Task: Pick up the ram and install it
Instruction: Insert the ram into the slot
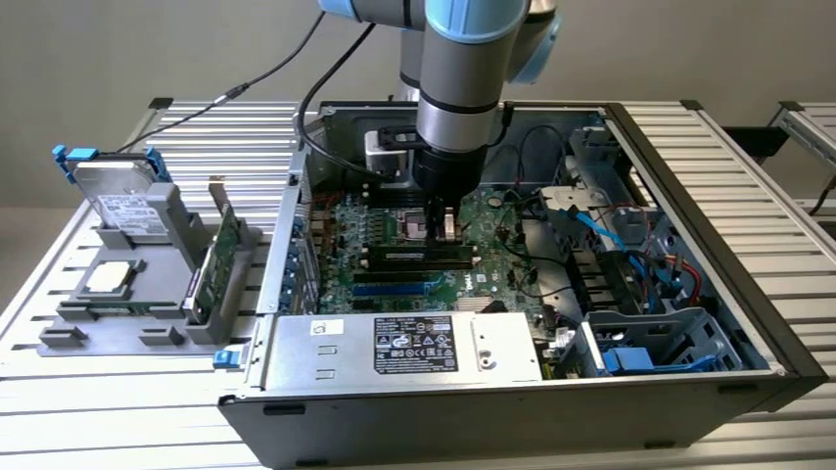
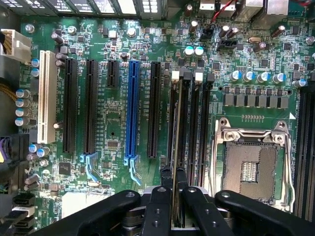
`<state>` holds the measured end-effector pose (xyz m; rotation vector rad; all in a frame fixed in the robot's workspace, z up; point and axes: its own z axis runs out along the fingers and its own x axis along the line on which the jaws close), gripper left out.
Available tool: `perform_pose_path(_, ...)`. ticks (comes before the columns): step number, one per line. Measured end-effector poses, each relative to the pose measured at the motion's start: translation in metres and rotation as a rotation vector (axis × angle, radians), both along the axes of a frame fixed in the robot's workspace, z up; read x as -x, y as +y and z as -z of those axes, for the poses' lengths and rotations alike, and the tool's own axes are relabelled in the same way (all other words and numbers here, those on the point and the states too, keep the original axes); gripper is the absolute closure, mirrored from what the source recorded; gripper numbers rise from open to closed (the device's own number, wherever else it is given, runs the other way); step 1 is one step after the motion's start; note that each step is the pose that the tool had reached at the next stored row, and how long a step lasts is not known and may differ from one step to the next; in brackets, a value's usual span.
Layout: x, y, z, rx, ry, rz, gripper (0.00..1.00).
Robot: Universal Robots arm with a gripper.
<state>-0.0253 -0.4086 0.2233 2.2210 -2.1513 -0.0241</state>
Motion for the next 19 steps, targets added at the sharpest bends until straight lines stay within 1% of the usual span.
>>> perform_pose_path(14,0.0000,0.0001,0.0003,0.0047,0.0000,-0.008,0.86)
perform_pose_path(19,0.0000,0.0001,0.0009,0.0054,-0.0001,-0.009,0.86)
